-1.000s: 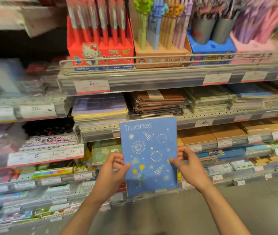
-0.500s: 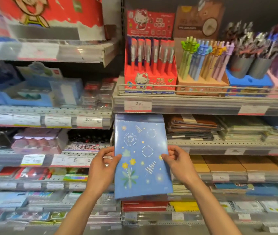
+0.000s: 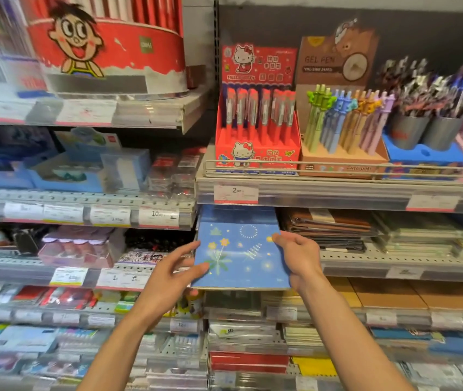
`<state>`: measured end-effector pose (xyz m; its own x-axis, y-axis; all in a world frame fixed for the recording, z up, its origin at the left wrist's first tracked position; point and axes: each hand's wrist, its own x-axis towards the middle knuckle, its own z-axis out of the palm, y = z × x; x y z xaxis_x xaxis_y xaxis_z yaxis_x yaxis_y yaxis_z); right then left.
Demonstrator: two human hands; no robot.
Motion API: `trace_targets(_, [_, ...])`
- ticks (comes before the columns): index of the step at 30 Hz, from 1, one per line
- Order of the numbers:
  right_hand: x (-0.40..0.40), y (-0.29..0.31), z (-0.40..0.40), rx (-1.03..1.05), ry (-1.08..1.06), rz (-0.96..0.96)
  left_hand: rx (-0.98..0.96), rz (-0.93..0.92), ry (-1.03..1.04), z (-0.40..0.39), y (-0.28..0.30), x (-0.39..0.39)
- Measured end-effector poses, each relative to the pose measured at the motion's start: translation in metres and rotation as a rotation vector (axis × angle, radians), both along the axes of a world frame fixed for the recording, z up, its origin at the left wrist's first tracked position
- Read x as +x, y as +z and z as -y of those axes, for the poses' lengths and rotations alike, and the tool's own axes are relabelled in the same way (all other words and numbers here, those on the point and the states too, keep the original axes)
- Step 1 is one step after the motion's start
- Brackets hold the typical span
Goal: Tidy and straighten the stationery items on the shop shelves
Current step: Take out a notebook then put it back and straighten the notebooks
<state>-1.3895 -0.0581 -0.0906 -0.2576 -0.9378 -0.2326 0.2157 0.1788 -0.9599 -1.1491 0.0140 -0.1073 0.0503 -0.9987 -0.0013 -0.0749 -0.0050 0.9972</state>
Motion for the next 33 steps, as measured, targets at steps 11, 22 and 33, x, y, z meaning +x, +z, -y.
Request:
trace_targets(11, [-0.026, 0.007, -0.024, 0.129, 0.359, -0.006, -0.013, -0.285, 0.141, 0.001, -0.003, -0.017])
trace_targets(22, [-0.01, 0.008, -0.017, 0.065, 0.211, -0.068, -0.114, -0.135, 0.182, 0.026, 0.001, -0.028])
trace_targets(33, [-0.014, 0.0, -0.047, -0.624, 0.337, -1.365, -0.737, 0.877, 0.19, 0.019, -0.016, -0.011])
